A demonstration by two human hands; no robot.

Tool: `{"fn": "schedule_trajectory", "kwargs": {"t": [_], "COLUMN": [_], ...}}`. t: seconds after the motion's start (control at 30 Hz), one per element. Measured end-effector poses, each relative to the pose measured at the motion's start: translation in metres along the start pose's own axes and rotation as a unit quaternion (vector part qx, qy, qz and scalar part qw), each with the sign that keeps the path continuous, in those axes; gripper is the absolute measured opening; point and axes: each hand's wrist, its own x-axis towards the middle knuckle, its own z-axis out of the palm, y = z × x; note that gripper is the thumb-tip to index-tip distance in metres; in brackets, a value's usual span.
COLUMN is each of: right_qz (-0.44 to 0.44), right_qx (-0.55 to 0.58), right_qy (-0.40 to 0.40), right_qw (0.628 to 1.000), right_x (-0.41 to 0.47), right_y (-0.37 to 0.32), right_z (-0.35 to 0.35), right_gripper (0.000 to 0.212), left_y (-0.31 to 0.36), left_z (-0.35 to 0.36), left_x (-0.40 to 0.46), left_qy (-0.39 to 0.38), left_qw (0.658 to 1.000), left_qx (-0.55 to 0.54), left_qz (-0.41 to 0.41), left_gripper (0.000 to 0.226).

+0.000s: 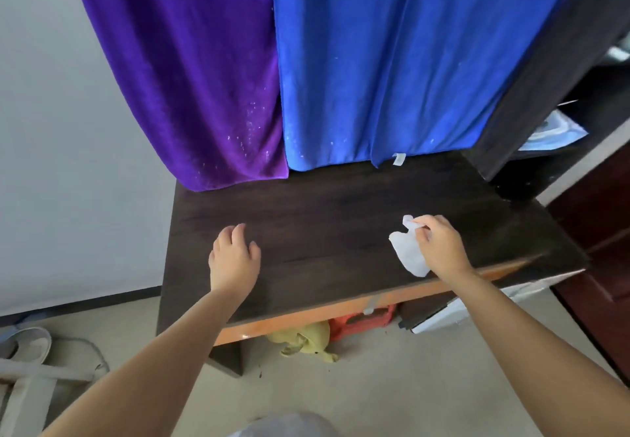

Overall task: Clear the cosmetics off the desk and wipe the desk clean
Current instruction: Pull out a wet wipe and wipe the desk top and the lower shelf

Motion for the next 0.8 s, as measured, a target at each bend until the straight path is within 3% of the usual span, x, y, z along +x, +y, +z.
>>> {"fn": "schedule_trajectory", "kwargs": {"t": [0.4,0.57,0.8], "right_qz": [0.095,0.129,0.152], "right_qx": [0.001,-0.003,0.02], "right_qy": [0.108,0.144,0.141], "right_qw": [0.99,0.981,0.978], "right_x": [-0.071,-0.086,-0.065], "right_y": [0.223,0.288,0.35], "right_z": [-0.224,-0.272,-0.288], "right_gripper": [0.029,0.027,0.024], "left_y": [0.3,0.375,0.432], "left_z": [0.142,0.187,0.257], "left_x": [-0.12,-0.157,-0.156], "left_qy": [-0.126,-0.163,-0.195], "left_qw": [0.961,0.943,0.929], "left_qx": [-0.058,-0.045,-0.034], "left_qz": [0.238,0.285,0.311], "left_gripper": [0.044,0.045,0.044]}}
